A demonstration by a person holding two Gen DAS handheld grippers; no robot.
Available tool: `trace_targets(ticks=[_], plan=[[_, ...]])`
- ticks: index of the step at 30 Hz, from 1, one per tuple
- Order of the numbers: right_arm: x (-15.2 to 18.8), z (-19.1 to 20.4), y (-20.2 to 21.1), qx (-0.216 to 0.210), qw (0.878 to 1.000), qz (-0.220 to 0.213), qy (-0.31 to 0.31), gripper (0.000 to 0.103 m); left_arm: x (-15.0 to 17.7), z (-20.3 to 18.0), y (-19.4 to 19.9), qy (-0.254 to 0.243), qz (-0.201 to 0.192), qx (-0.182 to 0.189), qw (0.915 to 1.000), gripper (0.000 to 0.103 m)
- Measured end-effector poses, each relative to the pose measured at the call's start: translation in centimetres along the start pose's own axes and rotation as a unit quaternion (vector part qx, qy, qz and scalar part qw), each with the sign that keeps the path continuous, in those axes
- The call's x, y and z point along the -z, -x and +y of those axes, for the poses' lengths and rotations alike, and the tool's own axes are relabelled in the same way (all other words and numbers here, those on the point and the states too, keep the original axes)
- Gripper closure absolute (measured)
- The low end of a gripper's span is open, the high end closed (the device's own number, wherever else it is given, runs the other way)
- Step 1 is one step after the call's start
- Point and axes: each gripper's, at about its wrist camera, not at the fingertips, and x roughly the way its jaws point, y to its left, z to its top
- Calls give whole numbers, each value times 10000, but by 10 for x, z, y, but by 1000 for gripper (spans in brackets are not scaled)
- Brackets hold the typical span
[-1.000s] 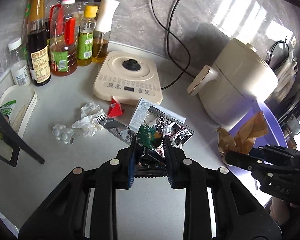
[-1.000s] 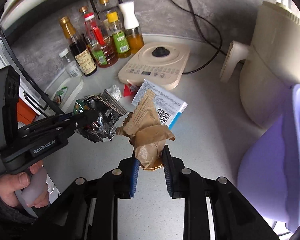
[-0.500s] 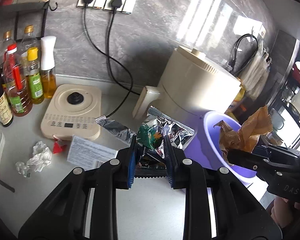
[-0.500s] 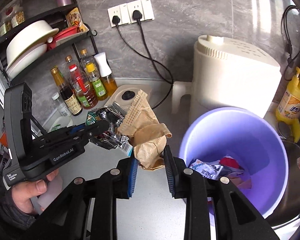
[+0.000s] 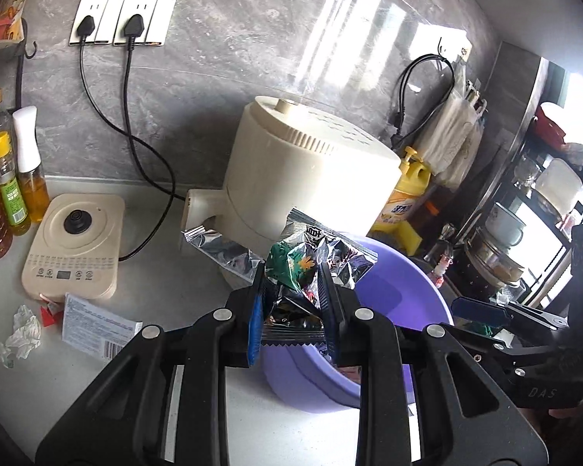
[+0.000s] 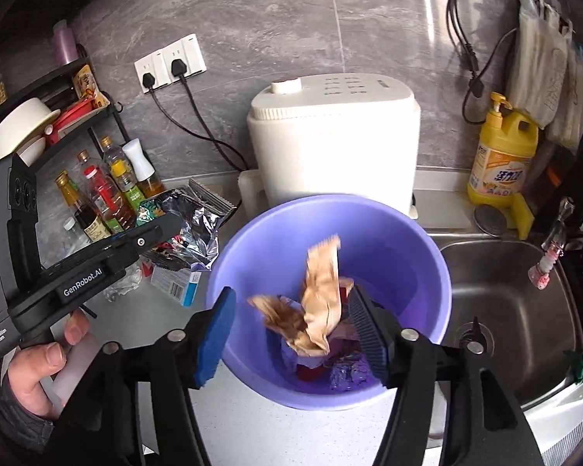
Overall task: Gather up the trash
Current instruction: 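Carry both held items over the purple bucket and open both tools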
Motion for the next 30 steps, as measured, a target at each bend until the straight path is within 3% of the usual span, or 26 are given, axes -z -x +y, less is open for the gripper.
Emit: trace_targets(ticks=[12,14,16,18,22,30], plan=[[15,-60,25,419,9970,-217,-615,29,-4,-45,-27,-365,212,323,9986,76],[17,-67,29,462,9964,-249,-673,27,-5,-51,-29,-406,213,405,9981,70],[20,-73,33,506,9956,-278,-734,26,-5,-56,-30,-431,172,502,9977,33],[23,-77,34,531,9951,-282,-781,25,-4,-60,-27,-450,44,546,9975,22],[26,-82,36,542,9948,-259,-826,25,-3,-60,-27,-421,30,502,9978,12],[23,-69,32,382,9971,-183,-625,23,3,-32,-16,-50,-30,63,10000,8]])
